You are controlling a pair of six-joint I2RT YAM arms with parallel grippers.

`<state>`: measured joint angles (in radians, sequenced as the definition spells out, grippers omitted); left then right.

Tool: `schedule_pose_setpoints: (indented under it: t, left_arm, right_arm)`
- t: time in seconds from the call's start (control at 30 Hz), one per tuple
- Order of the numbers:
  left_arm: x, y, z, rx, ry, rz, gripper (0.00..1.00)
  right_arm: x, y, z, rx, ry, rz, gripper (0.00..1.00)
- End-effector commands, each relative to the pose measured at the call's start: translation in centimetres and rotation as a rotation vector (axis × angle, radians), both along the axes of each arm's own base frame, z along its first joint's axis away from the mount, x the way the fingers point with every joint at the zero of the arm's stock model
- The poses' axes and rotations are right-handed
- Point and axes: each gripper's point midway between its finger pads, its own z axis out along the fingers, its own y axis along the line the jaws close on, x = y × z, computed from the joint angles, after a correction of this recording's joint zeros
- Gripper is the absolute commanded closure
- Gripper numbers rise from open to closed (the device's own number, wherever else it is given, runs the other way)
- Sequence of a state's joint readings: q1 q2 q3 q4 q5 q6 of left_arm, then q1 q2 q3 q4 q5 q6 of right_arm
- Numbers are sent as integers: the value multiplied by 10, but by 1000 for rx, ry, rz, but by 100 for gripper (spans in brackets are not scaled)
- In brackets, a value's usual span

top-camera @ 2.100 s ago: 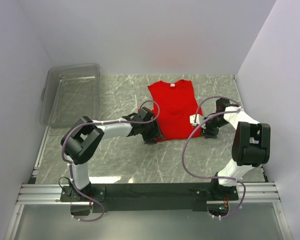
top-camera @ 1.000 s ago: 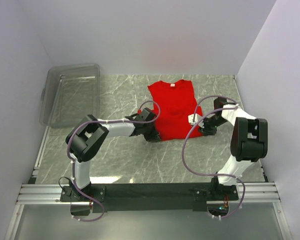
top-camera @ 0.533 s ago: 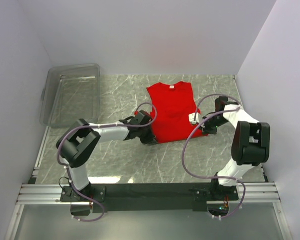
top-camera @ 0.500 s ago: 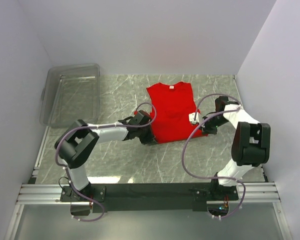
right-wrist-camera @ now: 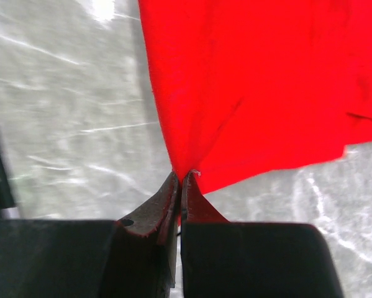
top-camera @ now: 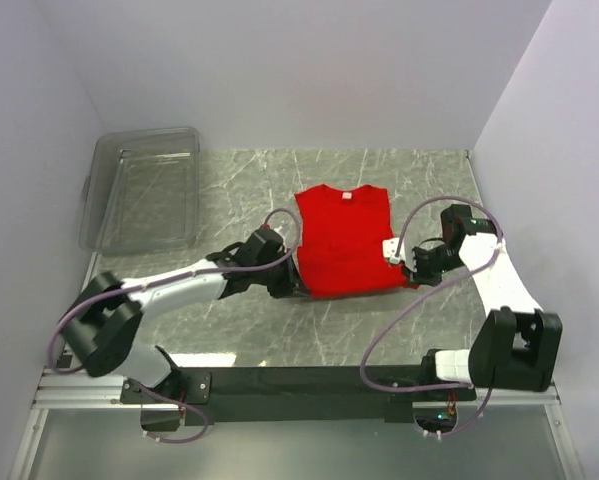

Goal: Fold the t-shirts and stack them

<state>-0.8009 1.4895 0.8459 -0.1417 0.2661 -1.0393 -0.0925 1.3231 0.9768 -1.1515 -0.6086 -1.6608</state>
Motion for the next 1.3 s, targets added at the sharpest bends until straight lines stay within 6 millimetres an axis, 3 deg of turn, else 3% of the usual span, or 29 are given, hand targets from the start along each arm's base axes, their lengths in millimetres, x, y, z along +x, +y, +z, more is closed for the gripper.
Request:
schedule_pose_setpoints:
  t: [0.0, 0.03, 0.17, 0.27, 0.37, 0.5, 0.67, 0.83, 1.0, 1.27]
  left_arm:
    - [-19, 6, 32, -51, -58, -59, 99]
    - [-22, 10, 48, -81, -89, -59, 99]
    - [-40, 25, 73, -115, -105, -67, 99]
    - [-49, 31, 95, -161, -124, -74, 99]
    - [-55, 39, 106, -161, -131, -64, 99]
    - [-49, 45, 107, -129, -152, -41, 99]
    - [-30, 43, 97, -93, -151, -1, 99]
    - [3, 46, 96, -84, -182, 61, 99]
    - [36, 47, 97, -85, -209, 81, 99]
    - [77, 42, 70, -36, -177, 57, 99]
  right_arm:
    - [-38, 8, 18, 39, 62, -16, 100]
    - [-45, 9, 23, 42, 77, -17, 100]
    - [-64, 16, 47, 73, 55, -38, 100]
    - [-67, 18, 62, 83, 19, -97, 100]
    - [-70, 19, 71, 80, -17, -120, 100]
    - [-63, 24, 83, 108, -22, -138, 100]
    - [-30, 30, 88, 155, 26, -154, 100]
    - [6, 34, 82, 163, 74, -142, 100]
    - [43, 38, 87, 190, 80, -163, 100]
    - [87, 39, 65, 180, 152, -178, 100]
